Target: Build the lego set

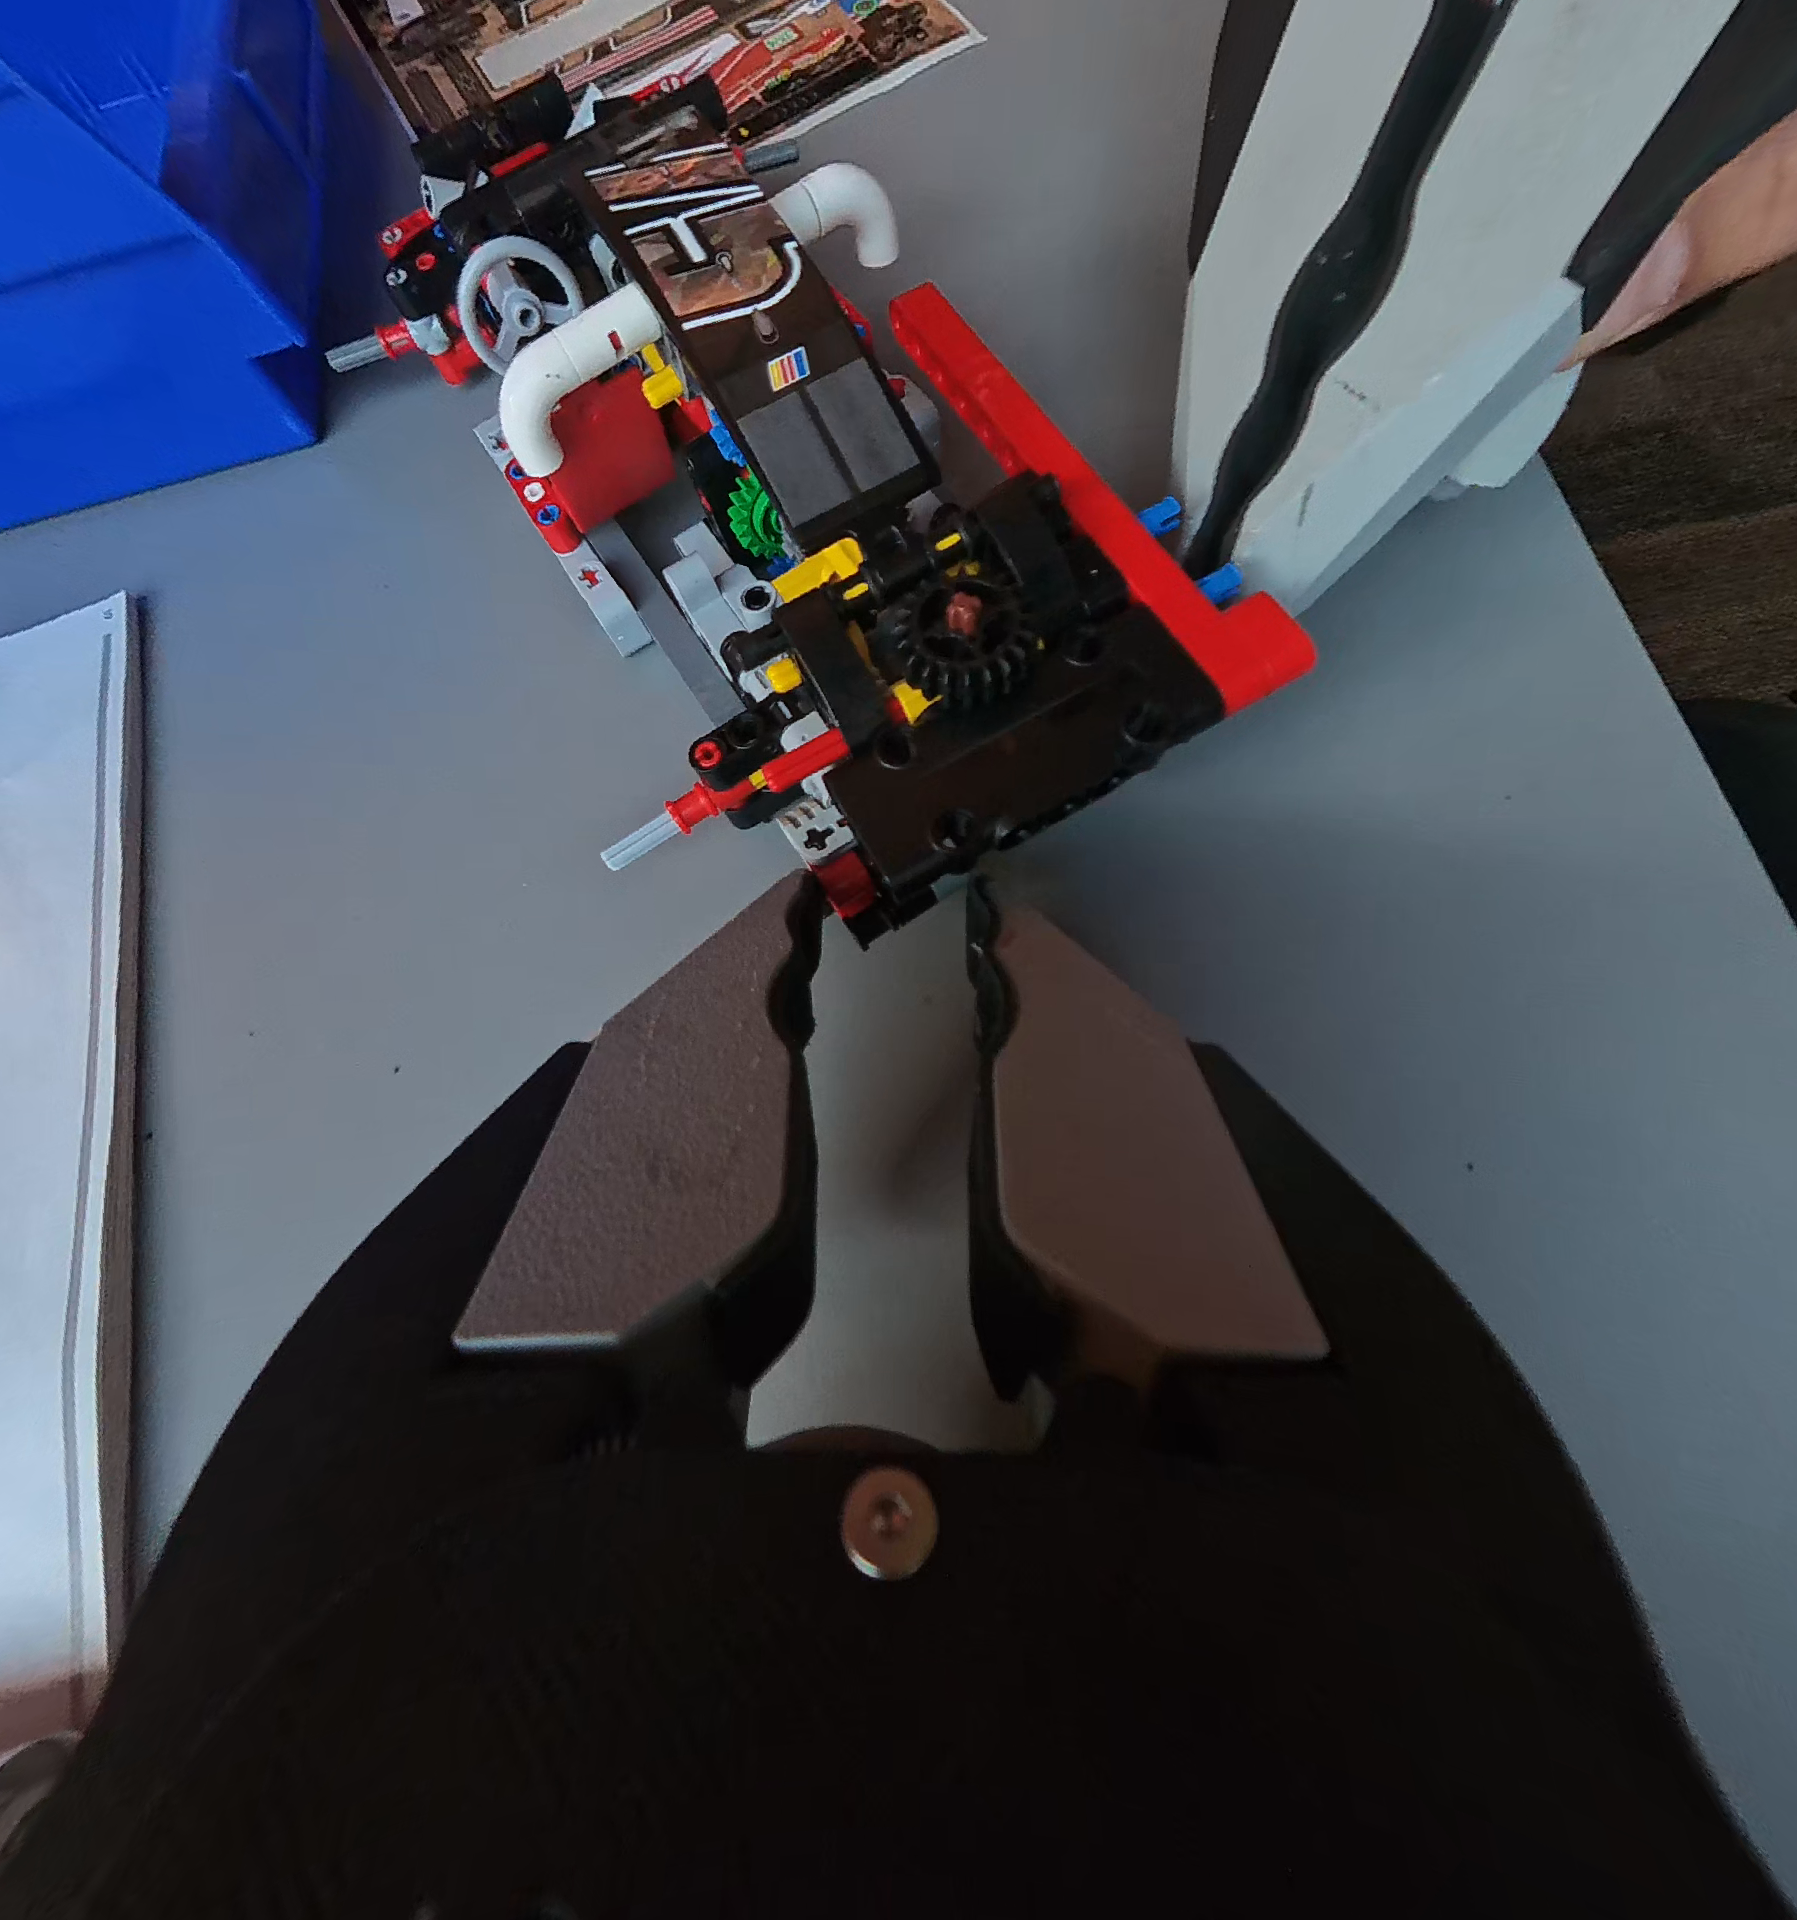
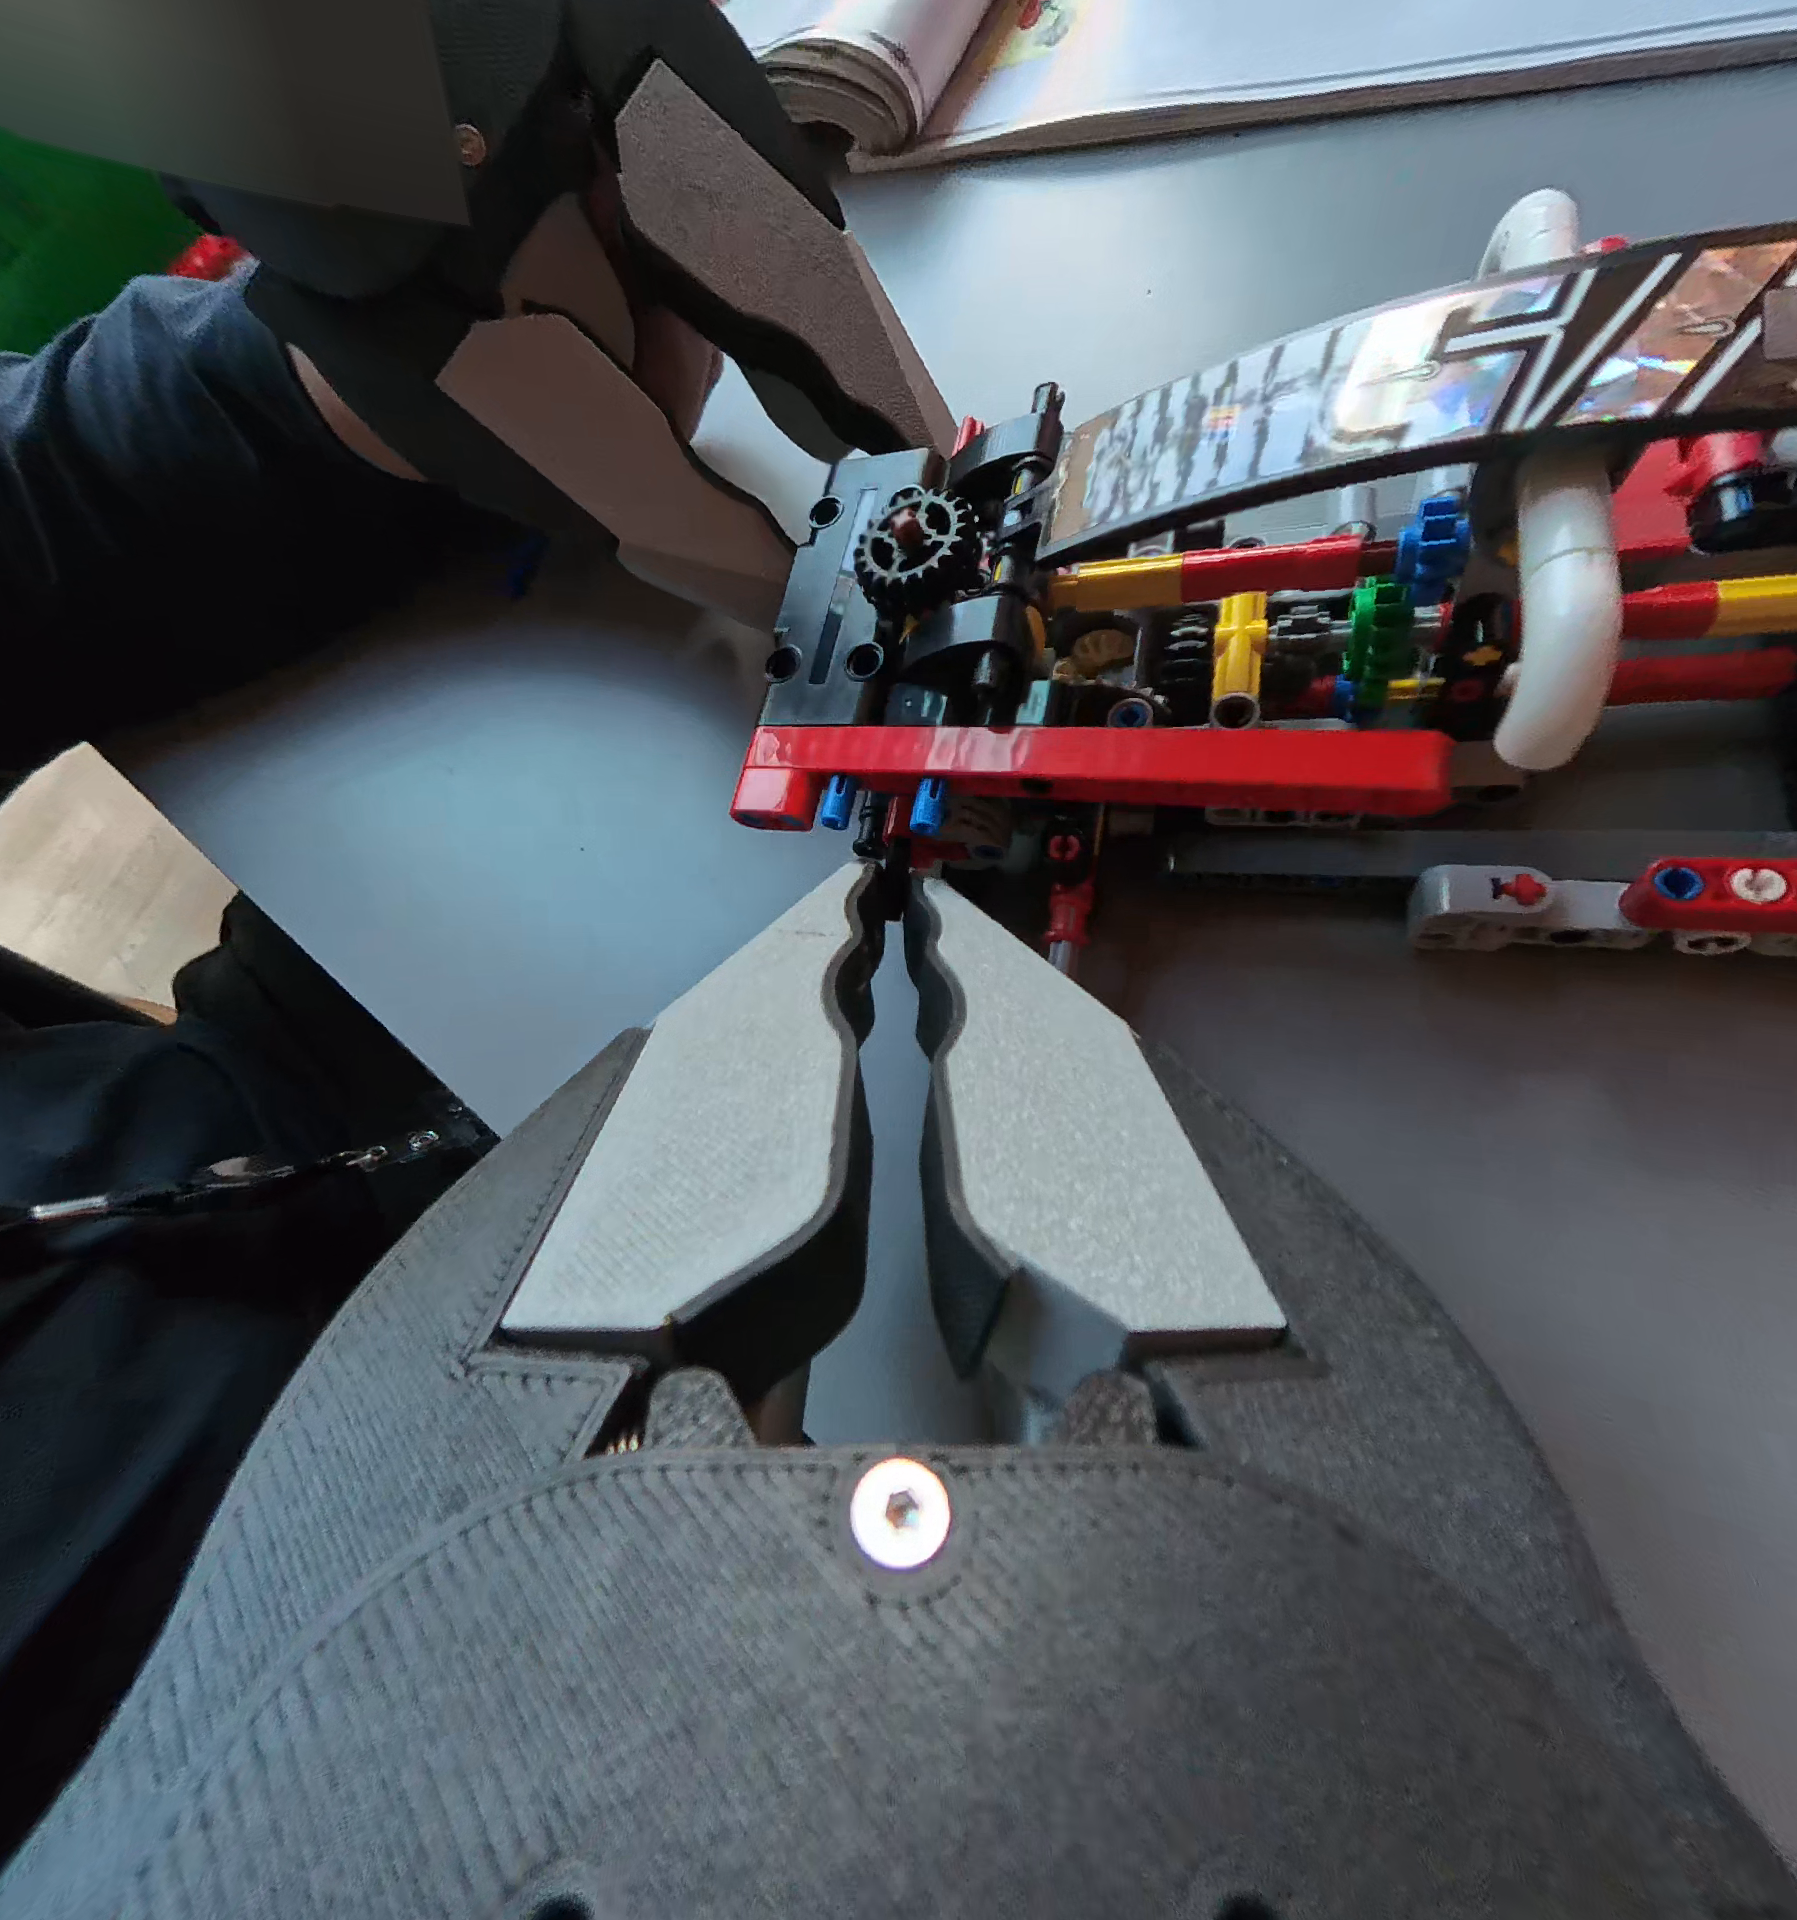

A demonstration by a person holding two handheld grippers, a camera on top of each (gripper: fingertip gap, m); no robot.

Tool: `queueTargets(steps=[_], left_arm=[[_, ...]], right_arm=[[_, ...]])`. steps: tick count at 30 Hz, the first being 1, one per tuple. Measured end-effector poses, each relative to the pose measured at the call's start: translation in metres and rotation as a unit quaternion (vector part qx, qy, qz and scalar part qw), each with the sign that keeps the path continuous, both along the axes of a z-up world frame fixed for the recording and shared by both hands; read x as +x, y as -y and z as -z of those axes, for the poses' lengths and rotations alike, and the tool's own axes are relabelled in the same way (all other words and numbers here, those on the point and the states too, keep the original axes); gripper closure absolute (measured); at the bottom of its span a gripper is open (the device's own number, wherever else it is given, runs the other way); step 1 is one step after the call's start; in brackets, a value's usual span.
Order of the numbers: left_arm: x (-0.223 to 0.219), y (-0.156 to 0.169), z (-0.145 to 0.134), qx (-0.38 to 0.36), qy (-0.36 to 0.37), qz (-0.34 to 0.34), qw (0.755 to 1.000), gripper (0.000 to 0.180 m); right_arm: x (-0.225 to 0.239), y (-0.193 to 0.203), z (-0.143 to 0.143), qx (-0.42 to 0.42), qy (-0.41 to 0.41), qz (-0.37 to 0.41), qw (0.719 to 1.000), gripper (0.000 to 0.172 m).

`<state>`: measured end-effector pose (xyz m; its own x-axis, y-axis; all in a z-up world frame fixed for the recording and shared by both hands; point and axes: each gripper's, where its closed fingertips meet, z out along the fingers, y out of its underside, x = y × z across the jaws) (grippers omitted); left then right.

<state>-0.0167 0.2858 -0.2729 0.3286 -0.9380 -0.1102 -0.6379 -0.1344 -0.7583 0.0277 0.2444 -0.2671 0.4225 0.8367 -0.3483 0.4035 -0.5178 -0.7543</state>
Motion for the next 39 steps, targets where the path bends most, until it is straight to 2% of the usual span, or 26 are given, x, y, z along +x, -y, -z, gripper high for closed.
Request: queueTargets(steps=[4,6,10,13,15,17,19,24,28,31,39], left_arm=[[0.000,0.002,0.000,-0.005,0.002,0.007,1.000,0.153],[-0.001,0.003,0.001,-0.011,-0.001,0.008,1.000,0.144],[-0.018,0.002,0.002,0.006,-0.039,0.019,0.999,0.139],[-0.026,0.011,-0.026,0.033,-0.037,0.053,0.997,0.150],[-0.018,0.031,-0.051,0.052,-0.012,0.101,0.993,0.155],[-0.004,0.055,-0.060,0.062,-0.006,0.149,0.987,0.154],[0.010,0.069,-0.052,0.079,-0.027,0.179,0.980,0.151],[0.027,0.086,-0.037,0.102,-0.037,0.222,0.969,0.163],[0.031,0.087,-0.038,0.117,-0.029,0.223,0.967,0.164],[0.032,0.090,-0.039,0.130,-0.028,0.233,0.963,0.175],[0.033,0.091,-0.037,0.156,-0.027,0.243,0.957,0.177]], right_arm=[[0.005,0.008,0.000,-0.001,-0.018,-0.007,1.000,0.171],[0.006,0.014,-0.004,0.010,-0.024,-0.014,1.000,0.171],[0.004,0.022,-0.015,0.042,-0.035,-0.032,0.998,0.171],[0.000,0.027,-0.019,0.044,-0.044,-0.044,0.997,0.171],[-0.005,0.032,-0.023,0.039,-0.053,-0.054,0.996,0.171],[-0.009,0.035,-0.028,0.034,-0.066,-0.063,0.995,0.171],[-0.013,0.040,-0.032,0.025,-0.079,-0.075,0.994,0.171],[-0.017,0.047,-0.036,0.009,-0.100,-0.087,0.991,0.171],[-0.019,0.049,-0.035,0.004,-0.098,-0.093,0.991,0.171],[-0.020,0.050,-0.033,-0.001,-0.099,-0.097,0.990,0.171],[-0.019,0.050,-0.033,0.010,-0.108,-0.106,0.989,0.171]])
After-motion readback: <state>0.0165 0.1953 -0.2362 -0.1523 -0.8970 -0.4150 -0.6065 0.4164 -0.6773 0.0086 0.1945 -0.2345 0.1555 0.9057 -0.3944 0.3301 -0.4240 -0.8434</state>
